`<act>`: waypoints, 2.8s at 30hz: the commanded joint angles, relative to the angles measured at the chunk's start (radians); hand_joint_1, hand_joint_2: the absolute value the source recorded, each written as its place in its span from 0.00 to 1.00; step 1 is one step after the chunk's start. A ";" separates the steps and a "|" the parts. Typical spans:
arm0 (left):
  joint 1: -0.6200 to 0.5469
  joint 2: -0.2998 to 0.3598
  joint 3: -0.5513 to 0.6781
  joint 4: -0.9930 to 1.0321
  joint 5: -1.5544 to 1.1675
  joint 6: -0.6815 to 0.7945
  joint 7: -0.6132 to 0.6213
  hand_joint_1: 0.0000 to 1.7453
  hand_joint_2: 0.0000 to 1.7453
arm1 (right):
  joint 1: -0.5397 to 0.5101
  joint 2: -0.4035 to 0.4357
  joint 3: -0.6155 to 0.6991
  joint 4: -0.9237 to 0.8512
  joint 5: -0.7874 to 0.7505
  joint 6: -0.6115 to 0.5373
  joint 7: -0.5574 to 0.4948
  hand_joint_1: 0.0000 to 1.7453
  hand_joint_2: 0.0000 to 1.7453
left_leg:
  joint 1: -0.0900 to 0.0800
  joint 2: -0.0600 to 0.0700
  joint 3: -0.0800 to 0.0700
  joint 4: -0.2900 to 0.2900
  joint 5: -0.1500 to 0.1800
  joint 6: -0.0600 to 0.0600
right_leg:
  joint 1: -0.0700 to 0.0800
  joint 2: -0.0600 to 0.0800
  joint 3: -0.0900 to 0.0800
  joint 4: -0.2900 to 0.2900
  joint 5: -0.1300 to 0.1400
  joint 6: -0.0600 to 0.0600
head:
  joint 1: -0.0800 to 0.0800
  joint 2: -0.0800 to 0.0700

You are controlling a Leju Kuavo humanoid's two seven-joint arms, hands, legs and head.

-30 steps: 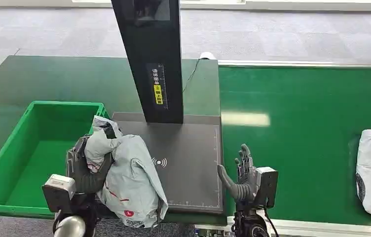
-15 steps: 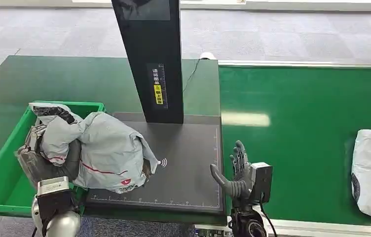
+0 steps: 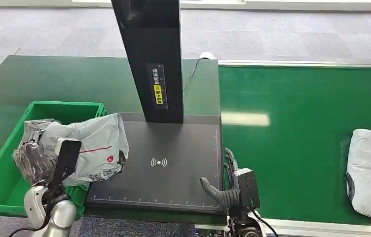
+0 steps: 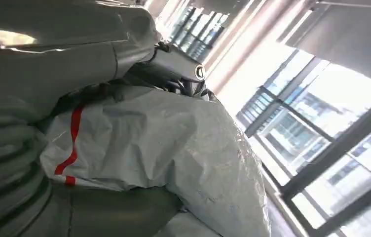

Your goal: Moved the parcel from conveyor to table for the left to box.

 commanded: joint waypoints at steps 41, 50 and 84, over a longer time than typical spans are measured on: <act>-0.119 -0.185 0.411 -0.012 0.229 0.160 -0.593 0.00 1.00 | -0.027 -0.011 0.026 0.024 -0.041 0.053 -0.031 0.00 1.00 | 0.001 -0.001 -0.001 0.000 0.000 0.000 | 0.001 0.001 0.000 -0.001 0.001 0.000 | 0.000 0.000; -0.129 -0.124 0.300 0.127 0.165 0.160 -0.422 0.00 1.00 | -0.017 -0.009 0.025 0.004 0.013 -0.058 -0.004 0.00 0.00 | 0.001 -0.005 -0.001 -0.002 0.002 0.001 | 0.002 0.000 0.001 -0.003 0.002 -0.001 | 0.000 0.000; 0.178 -0.031 -0.339 -0.226 1.151 -0.701 -0.611 0.00 1.00 | -0.034 -0.033 -0.047 -0.061 -0.115 0.256 -0.188 0.00 1.00 | 0.001 0.000 0.001 -0.001 -0.001 0.001 | 0.001 0.003 0.002 -0.003 0.001 0.001 | 0.000 0.000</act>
